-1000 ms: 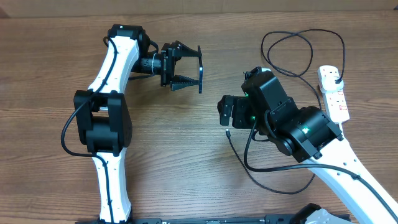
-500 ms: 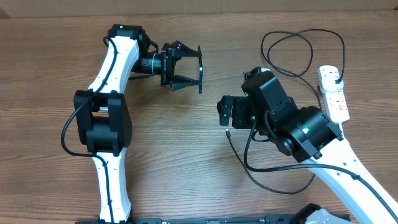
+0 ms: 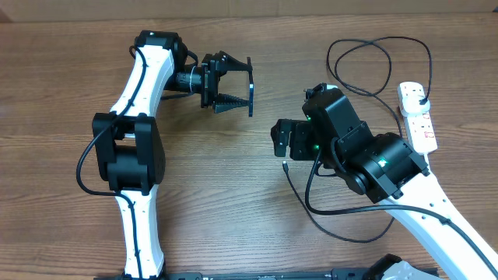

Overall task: Plug charger to phone and switch on socket
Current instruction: 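Move the right gripper left to the phone's lower edge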

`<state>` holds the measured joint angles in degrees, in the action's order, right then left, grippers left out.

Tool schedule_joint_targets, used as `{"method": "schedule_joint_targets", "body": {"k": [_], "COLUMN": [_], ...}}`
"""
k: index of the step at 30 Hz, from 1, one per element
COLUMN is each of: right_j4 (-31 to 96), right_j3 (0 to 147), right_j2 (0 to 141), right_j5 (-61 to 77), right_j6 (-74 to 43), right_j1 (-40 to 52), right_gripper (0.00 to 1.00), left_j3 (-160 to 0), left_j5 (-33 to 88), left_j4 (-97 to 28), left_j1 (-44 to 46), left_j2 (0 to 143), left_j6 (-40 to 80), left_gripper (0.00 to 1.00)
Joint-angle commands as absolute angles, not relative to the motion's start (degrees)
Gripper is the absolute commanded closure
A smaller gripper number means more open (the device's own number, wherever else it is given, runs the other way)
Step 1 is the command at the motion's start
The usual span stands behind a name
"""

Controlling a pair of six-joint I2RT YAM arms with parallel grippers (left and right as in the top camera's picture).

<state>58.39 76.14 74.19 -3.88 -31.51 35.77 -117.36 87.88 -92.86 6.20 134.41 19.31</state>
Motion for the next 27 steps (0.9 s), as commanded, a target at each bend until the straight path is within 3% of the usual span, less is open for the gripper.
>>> {"method": "schedule_joint_targets", "body": {"k": [1, 27], "right_j4": [57.4, 55.4], "right_j3": [77.6, 77.6], "right_j2": [72.9, 72.9], "right_j5": [-0.1, 2.7], "right_j6": [-31.5, -31.1], "right_j1": [35.9, 35.9], "right_gripper": [0.00, 0.00], "left_j3": [-118.8, -118.8], "left_j5": [90.6, 90.6], "left_j4": [-93.0, -93.0], "left_j1": [5.5, 5.4], "left_j2": [134.3, 134.3], "left_j6": [19.5, 19.5], "left_gripper": [0.24, 0.24]}}
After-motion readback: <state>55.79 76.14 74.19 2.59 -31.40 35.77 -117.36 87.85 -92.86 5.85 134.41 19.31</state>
